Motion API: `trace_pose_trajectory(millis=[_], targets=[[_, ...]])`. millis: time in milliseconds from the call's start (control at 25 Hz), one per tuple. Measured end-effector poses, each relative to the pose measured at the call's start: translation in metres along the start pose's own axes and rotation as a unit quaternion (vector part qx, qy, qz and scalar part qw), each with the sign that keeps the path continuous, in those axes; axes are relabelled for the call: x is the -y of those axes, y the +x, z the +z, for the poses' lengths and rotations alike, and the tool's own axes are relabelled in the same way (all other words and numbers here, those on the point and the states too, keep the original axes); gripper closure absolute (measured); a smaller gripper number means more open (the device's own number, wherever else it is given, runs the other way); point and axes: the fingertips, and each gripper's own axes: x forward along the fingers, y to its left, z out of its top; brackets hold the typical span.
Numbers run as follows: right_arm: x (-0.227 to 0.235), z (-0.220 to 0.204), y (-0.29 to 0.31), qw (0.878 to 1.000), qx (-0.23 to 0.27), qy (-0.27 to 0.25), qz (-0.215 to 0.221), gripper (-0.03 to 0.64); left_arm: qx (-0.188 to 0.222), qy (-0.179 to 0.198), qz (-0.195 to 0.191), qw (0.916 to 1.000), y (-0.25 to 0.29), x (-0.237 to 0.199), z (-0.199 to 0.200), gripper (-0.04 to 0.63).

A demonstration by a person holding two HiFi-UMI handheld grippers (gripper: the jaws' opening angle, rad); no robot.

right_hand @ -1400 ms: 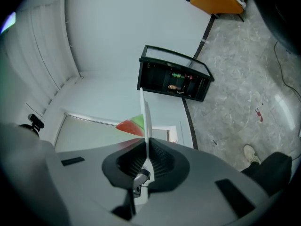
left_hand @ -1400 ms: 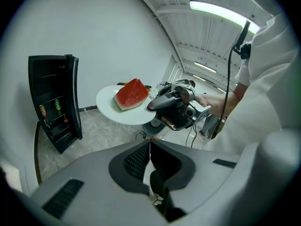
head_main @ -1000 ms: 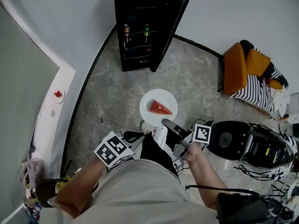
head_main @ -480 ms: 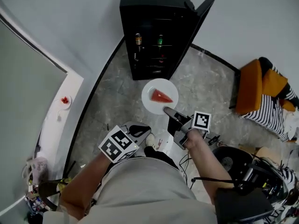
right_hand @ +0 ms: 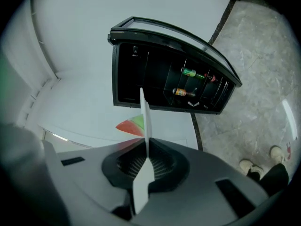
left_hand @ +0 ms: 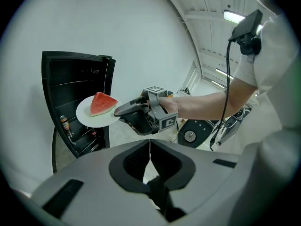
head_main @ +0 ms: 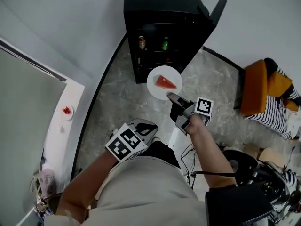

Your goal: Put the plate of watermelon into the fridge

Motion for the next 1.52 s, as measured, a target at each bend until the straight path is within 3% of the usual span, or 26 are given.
trace_pose_trajectory(millis=[280,840,1520], targets=[[0.013,0.057,0.076,0.999,0.044,0.023,-0.002,0.594,-0.008,0.003,-0.01,0.9999,0.004,-0.063,0.014,0.581],[0.06,0.19,0.213,0.998,0.016,0.042,-0.034,0.592,-0.02,-0.043,0.006,0.9989,0.053,-0.157,0.084,0.581],[0.103,0.259,0.324,0.998,0.017,0.048,-0.04,0.592,-0.014,-0.052,0.033,0.998,0.089,-0.233,0.105,0.582]])
